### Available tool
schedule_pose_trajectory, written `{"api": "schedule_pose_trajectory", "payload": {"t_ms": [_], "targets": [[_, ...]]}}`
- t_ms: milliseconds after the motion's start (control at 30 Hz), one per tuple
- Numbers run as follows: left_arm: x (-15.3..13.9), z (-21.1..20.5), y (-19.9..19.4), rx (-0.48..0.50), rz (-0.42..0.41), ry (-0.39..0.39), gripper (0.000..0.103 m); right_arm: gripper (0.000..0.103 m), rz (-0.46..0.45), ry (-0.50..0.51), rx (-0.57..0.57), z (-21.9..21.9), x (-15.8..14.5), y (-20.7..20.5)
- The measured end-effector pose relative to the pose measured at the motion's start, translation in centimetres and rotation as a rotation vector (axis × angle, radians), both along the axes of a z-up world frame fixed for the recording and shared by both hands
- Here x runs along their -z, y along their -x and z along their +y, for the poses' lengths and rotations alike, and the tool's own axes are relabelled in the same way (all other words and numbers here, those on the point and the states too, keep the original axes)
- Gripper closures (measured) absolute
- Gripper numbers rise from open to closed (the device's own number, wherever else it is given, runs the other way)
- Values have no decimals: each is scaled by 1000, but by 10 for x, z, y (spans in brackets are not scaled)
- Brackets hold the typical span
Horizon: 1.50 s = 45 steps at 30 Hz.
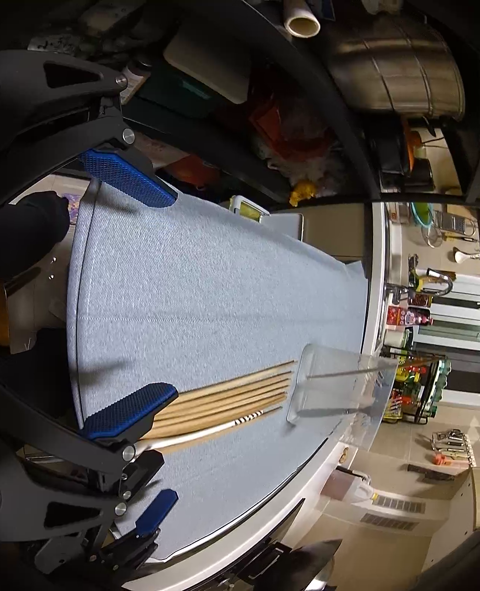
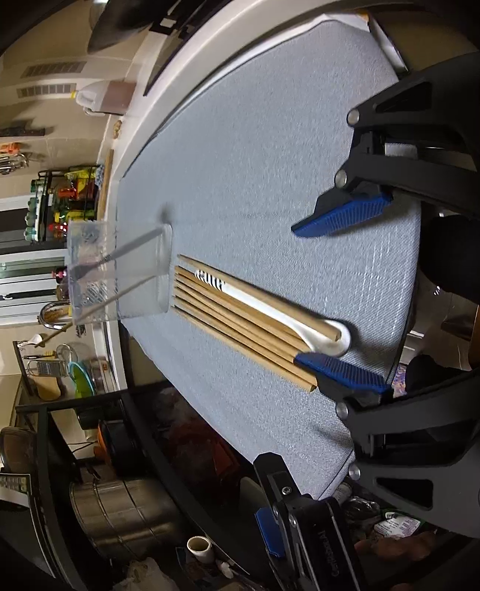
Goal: Organize utensils
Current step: 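Grasp a wooden chopstick with the right tool while the left tool grasps another chopstick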
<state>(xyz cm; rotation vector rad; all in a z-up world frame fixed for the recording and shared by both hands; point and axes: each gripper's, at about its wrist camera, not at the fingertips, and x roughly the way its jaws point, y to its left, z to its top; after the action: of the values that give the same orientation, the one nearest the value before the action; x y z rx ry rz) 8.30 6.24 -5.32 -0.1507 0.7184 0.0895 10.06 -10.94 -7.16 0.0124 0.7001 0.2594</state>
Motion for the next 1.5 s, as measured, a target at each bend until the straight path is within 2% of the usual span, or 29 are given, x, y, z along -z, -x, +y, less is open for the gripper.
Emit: {"api": "schedule_pose_trajectory", "payload": {"t_ms": [33, 167, 200, 233, 400, 567, 767, 1133, 1200, 1300, 1367, 1400, 1433, 1467, 1500], "targets": [[0, 1, 0, -3, 1, 0, 10, 60, 12, -2, -4, 1, 2, -2], [2, 4, -2, -7, 1, 4, 10, 77, 8, -4, -19, 4, 4, -5], [2, 3, -3, -6, 1, 5, 10, 89, 11, 7, -27, 6, 4, -4], [3, 2, -4, -2, 1, 7, 10, 91, 8, 11, -31, 6, 5, -4], [3, -7, -6, 26, -6, 8, 10, 94, 0, 3, -4, -5, 0, -1], [6, -23, -10, 73, -15, -2, 10, 96, -25, 41, 44, -25, -2, -3], [17, -38, -21, 99, 8, -27, 10, 96, -15, 36, 85, -44, 4, -6], [32, -40, -33, 77, 34, -87, 10, 95, -17, 18, 75, -48, 7, -8], [32, -43, -33, 77, 15, -120, 9, 95, -11, 32, 77, -47, 9, -10], [32, -43, -32, 77, -1, -121, 10, 94, -43, 47, 81, -47, 11, -8], [33, -43, -30, 97, -22, -109, 17, 93, -69, 59, 78, -45, 13, -7], [33, -45, -29, 113, -38, -110, 26, 93, -79, 59, 77, -45, 14, -6], [33, -48, -26, 142, -64, -118, 42, 93, -87, 55, 74, -45, 15, -6], [33, -50, -25, 163, -81, -124, 52, 93, -90, 52, 71, -46, 15, -6], [34, -53, -23, 183, -94, -131, 68, 95, -87, 46, 67, -46, 15, -6]]}}
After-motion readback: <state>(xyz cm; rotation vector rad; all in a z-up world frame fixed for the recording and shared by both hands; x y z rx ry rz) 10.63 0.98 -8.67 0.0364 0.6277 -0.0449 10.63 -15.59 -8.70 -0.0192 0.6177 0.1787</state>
